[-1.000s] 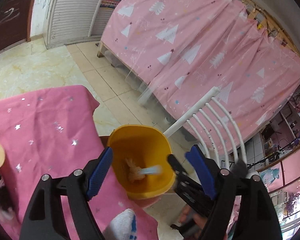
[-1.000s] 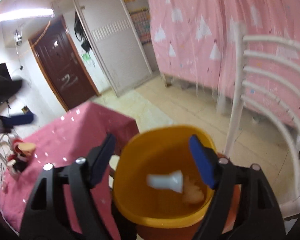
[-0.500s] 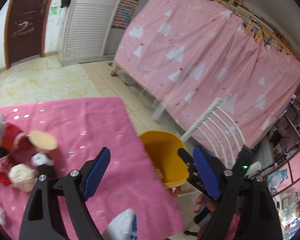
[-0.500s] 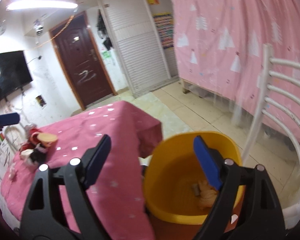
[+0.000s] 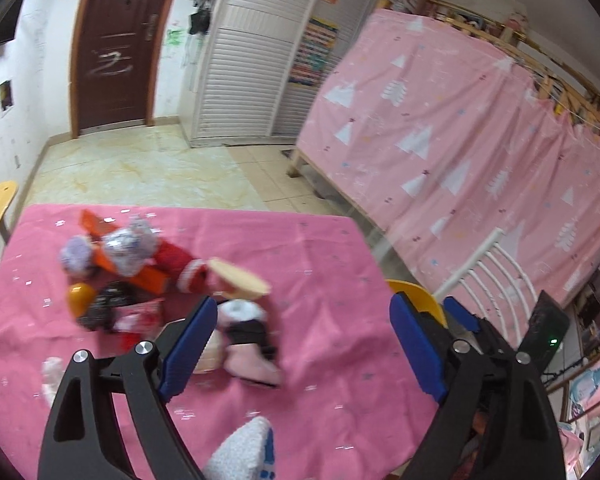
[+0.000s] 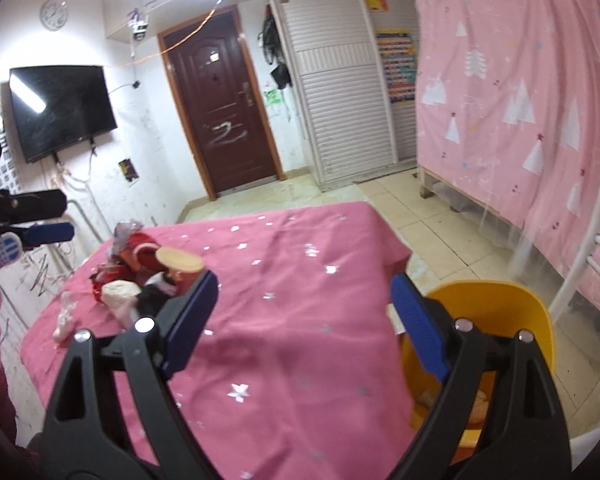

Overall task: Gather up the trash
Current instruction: 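Grasp the white tissue with the left gripper while the right gripper grasps the paper ball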

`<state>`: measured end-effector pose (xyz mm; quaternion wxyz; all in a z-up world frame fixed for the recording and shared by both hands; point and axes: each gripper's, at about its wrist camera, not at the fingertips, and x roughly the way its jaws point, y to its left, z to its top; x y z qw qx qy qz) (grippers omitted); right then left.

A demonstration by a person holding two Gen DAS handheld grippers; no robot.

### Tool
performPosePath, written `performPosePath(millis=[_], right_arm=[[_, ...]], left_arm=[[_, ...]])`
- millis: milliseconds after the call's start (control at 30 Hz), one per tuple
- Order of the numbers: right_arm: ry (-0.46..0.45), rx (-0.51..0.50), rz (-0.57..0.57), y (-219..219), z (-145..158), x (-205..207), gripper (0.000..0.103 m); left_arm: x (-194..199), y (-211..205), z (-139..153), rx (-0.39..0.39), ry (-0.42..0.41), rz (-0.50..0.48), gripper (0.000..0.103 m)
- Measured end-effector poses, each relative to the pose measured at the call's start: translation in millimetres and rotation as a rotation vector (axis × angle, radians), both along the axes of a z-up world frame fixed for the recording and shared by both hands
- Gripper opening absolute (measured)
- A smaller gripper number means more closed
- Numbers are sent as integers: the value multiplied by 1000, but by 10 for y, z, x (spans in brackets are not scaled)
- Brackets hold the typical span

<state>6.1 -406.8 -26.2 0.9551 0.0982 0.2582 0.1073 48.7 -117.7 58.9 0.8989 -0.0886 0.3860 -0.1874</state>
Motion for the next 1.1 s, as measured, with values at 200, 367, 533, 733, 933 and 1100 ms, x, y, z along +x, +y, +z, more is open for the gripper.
performPosePath(millis=[200,367,533,733,933,1100], right_arm=[[7,-46,82,420,40,94,86],[13,-76,150,761,70,162,86],[19,-107,231,1147,111,232,86],[31,-143,328,1590,103,307,86],[59,-181,394,1948,32,374,86],[90,-208,427,2155,-23,456,86]], left_arm=[[-5,421,-48,21,-14,75,81],[-46,631,-91,63,-30,117,81],[-88,833,-157,127,-52,157,81],[-122,1168,-403,175,-15,208,81],[-198,1386,-610,215,24,221,82],[-212,1465,-847,228,78,207,82]])
